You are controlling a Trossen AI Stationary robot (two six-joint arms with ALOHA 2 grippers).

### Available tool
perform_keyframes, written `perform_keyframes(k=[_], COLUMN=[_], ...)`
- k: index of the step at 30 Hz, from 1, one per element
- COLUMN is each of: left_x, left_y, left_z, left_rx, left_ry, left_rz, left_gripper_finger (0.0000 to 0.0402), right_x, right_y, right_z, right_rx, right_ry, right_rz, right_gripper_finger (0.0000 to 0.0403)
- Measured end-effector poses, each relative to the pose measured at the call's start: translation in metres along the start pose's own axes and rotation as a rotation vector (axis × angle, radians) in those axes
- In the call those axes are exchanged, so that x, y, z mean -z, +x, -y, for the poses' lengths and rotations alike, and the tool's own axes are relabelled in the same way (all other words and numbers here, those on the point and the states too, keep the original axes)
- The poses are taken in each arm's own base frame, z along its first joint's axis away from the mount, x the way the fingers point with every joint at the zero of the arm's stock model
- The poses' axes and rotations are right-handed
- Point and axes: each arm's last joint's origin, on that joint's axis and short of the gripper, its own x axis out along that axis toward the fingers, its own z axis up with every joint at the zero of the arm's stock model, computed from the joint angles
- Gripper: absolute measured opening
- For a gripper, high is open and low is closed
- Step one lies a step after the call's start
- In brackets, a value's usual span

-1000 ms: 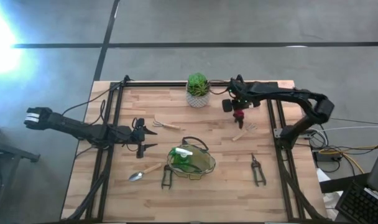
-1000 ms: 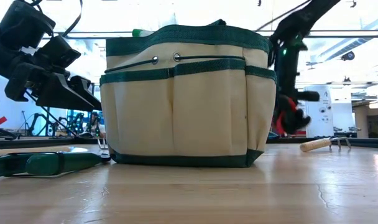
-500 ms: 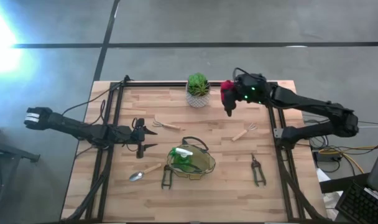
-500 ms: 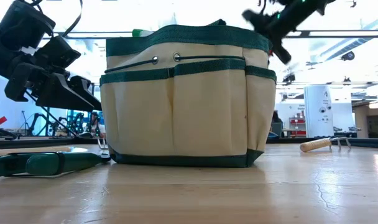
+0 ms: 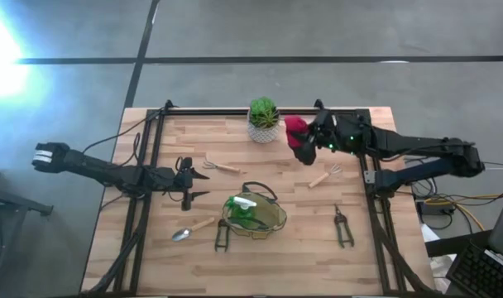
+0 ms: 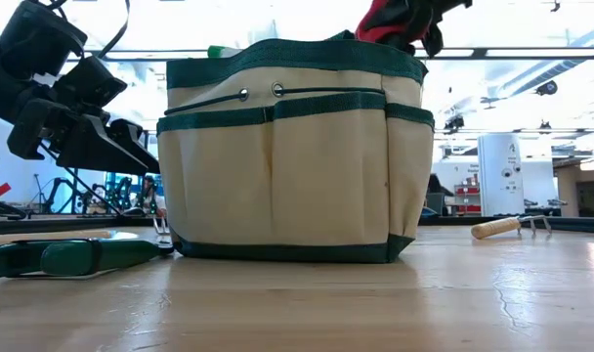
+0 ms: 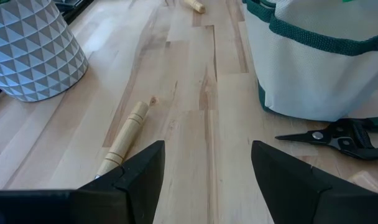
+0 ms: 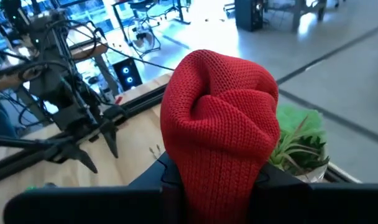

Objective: Pick & Place Garden tools in Gardening bag
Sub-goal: Put the red gloves into the white gardening bag

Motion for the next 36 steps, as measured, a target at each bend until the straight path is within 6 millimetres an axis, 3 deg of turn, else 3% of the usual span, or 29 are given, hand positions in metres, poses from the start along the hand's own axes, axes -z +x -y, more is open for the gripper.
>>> perform_keyframes(k=[12,19,36], left_x=[0.000,0.000,0.000], left_y=[0.000,0.000,0.000], left_z=[0.000,0.000,0.000], left_rx=[0.000,0.000,0.000], left_ry=[0.000,0.000,0.000], left_rz=[0.000,0.000,-0.001], left_gripper_finger=[0.0241,0.0241,0.0241], right_x=[0.051,0.080,0.090], right_y=[0.002,-0.009,-0.058], right_z=[-0.027,-0.043,-0.067], right_rx=[-0.149,-0.283,-0.502], right_ry=[-0.108,-0.147,-0.263], right_rz=[0.082,0.135,0.292], right_gripper_finger=[0.0054,0.0054,0.0054])
